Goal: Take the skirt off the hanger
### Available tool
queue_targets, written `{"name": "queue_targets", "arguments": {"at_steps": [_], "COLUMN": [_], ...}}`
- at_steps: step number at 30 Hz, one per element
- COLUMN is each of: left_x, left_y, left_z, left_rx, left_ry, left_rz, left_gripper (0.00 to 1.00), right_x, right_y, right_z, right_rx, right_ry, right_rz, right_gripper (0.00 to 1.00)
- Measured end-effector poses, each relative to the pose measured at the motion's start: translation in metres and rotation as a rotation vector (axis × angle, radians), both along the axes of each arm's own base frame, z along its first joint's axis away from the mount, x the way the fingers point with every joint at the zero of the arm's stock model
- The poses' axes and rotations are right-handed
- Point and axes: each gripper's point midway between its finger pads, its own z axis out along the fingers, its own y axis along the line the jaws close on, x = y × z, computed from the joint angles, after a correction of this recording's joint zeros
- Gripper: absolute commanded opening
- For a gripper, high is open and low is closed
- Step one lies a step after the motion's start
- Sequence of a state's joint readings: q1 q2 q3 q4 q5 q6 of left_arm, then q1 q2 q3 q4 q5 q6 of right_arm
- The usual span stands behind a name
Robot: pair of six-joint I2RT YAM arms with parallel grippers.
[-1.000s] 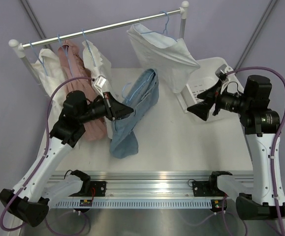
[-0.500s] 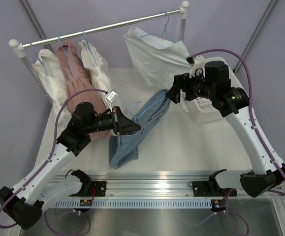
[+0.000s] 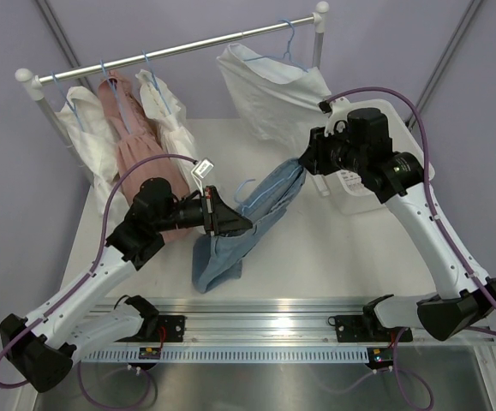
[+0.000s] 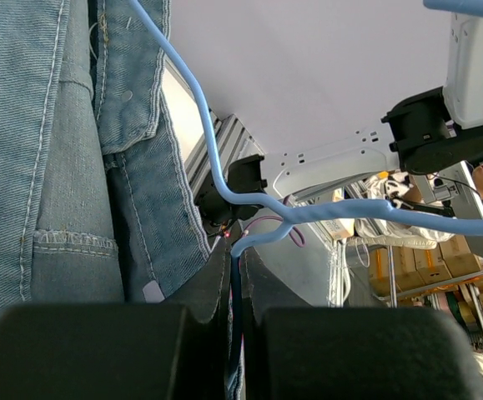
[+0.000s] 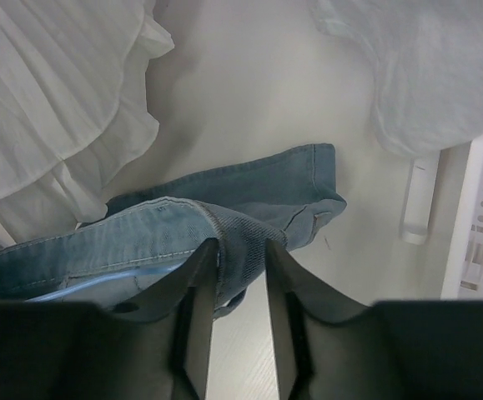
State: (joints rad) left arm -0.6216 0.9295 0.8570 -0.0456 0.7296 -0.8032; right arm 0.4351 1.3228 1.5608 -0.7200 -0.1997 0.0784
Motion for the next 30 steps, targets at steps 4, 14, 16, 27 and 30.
{"name": "queue_targets", "arguments": {"at_steps": [4,14,16,27,30], "left_x": [0.0,-0.001,-0.001,-0.004,-0.006], "left_y": [0.0,0.001,0.003,0.016,0.018], "left_z": [0.0,-0.007,-0.011,-0.004,-0.008], "left_rx": [0.0,0.026,0.044,0.117,0.131], "left_ry": [0.001,0.001,-0.002,-0.121,-0.117], "left_rz": [-0.001,0.002,0.003,0.03,0.027], "left_gripper": [0.0,0.0,0.0,0.0,0.0], "right_x": [0.001,0.005,0.008,0.029,0.027], "right_y": [0.001,0.0,-0.003,-0.053,-0.047], "right_z": [-0.002,-0.004,-0.005,-0.005,-0.004], "right_rx": [-0.006,-0.043,-0.066,-0.092,-0.078], "right_ry": [-0.005,-0.027,-0.037,-0.05,-0.064], "right_rz": [0.002,0.019,0.021,-0.061,-0.011], "right_gripper": [0.24,0.0,0.0,0.0,0.0]}}
